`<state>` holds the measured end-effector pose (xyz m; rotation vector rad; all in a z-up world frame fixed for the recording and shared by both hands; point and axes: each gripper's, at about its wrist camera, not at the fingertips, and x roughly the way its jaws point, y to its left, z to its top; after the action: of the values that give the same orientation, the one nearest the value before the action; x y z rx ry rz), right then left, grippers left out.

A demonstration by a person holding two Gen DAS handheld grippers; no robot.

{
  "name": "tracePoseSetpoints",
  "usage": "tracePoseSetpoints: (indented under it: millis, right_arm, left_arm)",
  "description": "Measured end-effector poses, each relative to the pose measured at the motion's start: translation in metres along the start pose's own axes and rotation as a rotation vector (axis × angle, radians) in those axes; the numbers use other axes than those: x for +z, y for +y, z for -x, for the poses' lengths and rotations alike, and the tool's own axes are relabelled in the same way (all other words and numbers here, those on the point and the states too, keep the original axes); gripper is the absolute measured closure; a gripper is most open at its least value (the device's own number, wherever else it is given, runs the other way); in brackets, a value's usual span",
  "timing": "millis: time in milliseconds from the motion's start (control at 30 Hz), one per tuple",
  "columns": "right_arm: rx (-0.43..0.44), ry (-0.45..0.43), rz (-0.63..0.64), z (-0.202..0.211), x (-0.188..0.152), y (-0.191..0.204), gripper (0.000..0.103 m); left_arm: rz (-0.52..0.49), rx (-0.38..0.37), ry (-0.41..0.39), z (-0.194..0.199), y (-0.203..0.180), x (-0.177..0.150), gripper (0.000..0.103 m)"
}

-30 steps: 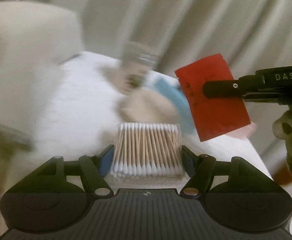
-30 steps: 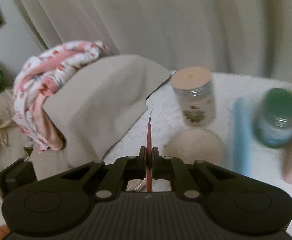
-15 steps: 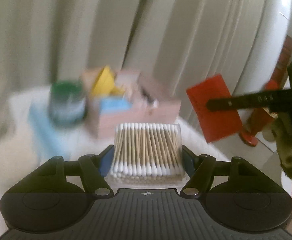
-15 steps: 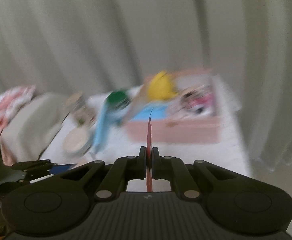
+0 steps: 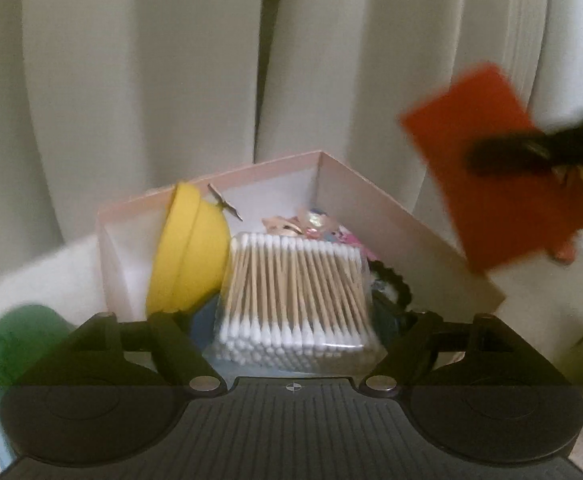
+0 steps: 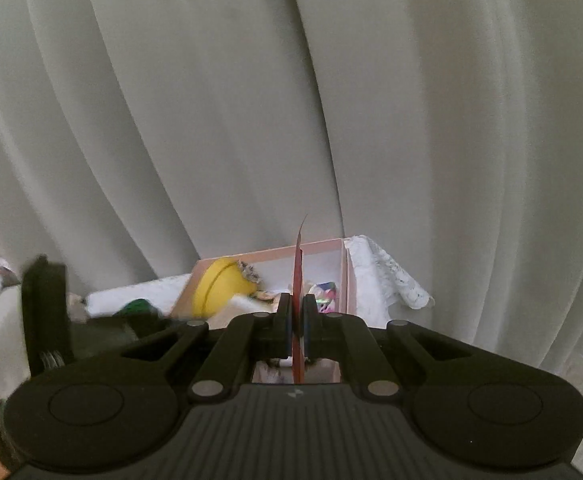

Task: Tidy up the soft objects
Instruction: 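Release swab pack and red card into pink box with both tools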

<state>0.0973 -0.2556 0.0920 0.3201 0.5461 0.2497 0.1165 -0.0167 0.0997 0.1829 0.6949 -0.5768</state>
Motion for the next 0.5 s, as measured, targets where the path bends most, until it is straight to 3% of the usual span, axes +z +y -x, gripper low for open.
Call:
tracePoseSetpoints:
  millis: [100, 200, 267, 300, 433, 500]
  right_arm:
    - [-0.045, 0.026, 0.052, -0.036, 0.016, 0.01, 0.098]
    - [-0.132, 0.053, 0.127, -0.073, 0.029, 0.028, 0.098]
    - [-0.16, 0.125, 0.144, -0.098, 0.033, 0.038, 0.097]
    - [-0.125, 0.165, 0.127, -0.109, 0.033, 0.04, 0.096]
    - [0.071, 0.227, -0.048, -0.121, 0.026, 0.034, 0.066]
    - [0.105, 0.23, -0.098, -0.12, 0.021, 0.032, 0.065]
  left_arm:
    - [0.052, -0.035, -0.024, 0.006, 0.009, 0.005, 0.022]
    - [0.039, -0.027, -0.106, 0.027, 0.014, 0.01, 0.023]
    - [0.031, -0.014, -0.142, 0.04, 0.02, 0.01, 0.024]
    - [0.035, -0.014, -0.148, 0.047, 0.023, 0.008, 0.024]
    - [0.092, -0.064, -0.186, 0.071, 0.038, -0.008, 0.024]
    - [0.133, -0.088, -0.207, 0.087, 0.049, -0.021, 0.024]
